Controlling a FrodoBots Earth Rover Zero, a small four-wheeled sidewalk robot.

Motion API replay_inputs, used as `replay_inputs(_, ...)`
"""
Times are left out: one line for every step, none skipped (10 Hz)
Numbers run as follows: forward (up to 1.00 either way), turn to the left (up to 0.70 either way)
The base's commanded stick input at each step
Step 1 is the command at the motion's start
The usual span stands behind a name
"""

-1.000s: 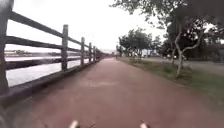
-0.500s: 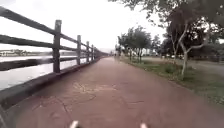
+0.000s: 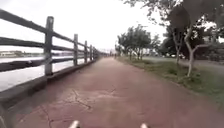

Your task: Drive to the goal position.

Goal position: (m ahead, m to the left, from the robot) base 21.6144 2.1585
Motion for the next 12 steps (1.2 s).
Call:
replay_inputs(1.00, 0.00)
replay_inputs(1.00, 0.00)
replay_inputs(1.00, 0.00)
replay_inputs(1.00, 0.00)
replay_inputs(1.00, 0.00)
replay_inputs(1.00, 0.00)
replay_inputs(1.00, 0.00)
replay_inputs(1.00, 0.00)
replay_inputs(1.00, 0.00)
replay_inputs(1.00, 0.00)
replay_inputs(1.00, 0.00)
replay_inputs(1.00, 0.00)
